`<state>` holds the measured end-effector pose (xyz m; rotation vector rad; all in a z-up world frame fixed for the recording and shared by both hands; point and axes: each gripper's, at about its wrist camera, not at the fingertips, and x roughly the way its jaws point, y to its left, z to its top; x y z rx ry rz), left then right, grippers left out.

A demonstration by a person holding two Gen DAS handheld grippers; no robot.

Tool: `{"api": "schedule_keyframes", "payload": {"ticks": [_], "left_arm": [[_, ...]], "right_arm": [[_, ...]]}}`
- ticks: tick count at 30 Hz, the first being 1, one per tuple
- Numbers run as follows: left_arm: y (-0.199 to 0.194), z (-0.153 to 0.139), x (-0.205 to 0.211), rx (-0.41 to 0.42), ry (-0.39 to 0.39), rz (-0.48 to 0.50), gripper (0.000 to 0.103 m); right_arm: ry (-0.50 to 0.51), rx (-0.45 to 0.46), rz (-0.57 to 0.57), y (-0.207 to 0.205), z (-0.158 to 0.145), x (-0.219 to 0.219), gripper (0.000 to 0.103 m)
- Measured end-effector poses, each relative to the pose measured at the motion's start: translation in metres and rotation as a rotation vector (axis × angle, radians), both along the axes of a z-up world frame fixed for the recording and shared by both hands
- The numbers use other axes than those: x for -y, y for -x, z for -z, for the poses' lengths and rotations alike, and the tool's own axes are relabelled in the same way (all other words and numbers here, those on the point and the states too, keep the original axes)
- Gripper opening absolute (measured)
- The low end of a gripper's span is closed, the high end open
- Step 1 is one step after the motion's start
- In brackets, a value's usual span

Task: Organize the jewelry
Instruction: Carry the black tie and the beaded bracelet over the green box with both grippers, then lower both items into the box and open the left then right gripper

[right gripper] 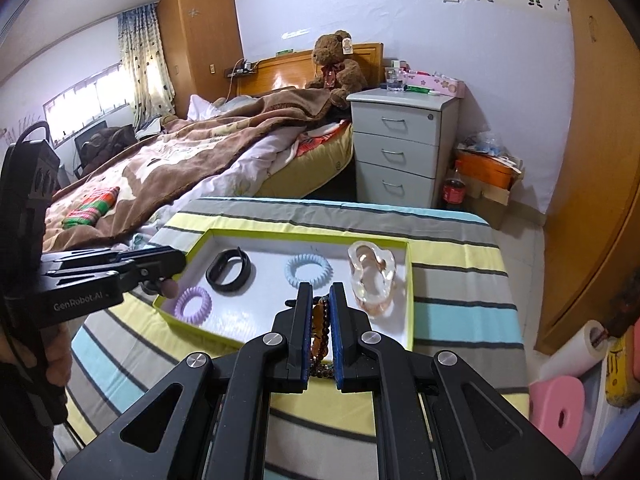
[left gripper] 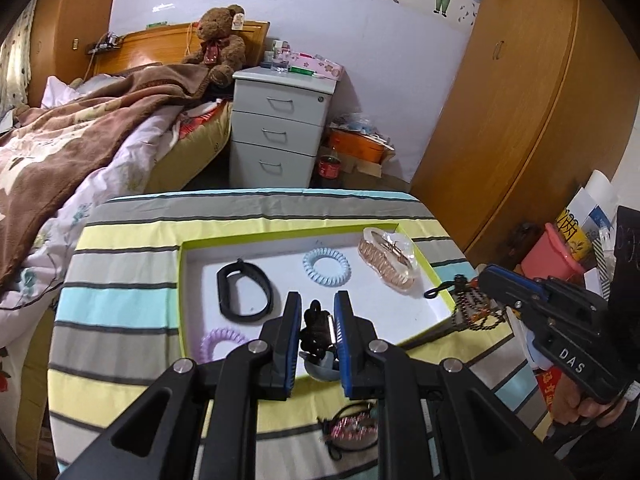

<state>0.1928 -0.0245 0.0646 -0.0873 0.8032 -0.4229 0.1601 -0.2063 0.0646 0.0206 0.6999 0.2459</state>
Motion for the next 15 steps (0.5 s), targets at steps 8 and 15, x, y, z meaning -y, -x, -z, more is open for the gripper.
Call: {"api": "schedule_keyframes", "payload": {"ticks": [8, 15], "left_arm": [[-0.029, 0.012, 0.009, -0.041, 0.017, 0.019, 0.017], [-0.044, 0.032, 0.018, -0.084, 0.019, 0.033, 0.017]], "right_arm": [[-0.016, -0.047, 0.007, -0.025, 0.019, -0.002, 0.008], [-0.022, -0.087, 0.006, -0.038, 0.038, -0.001, 0.008]]}}
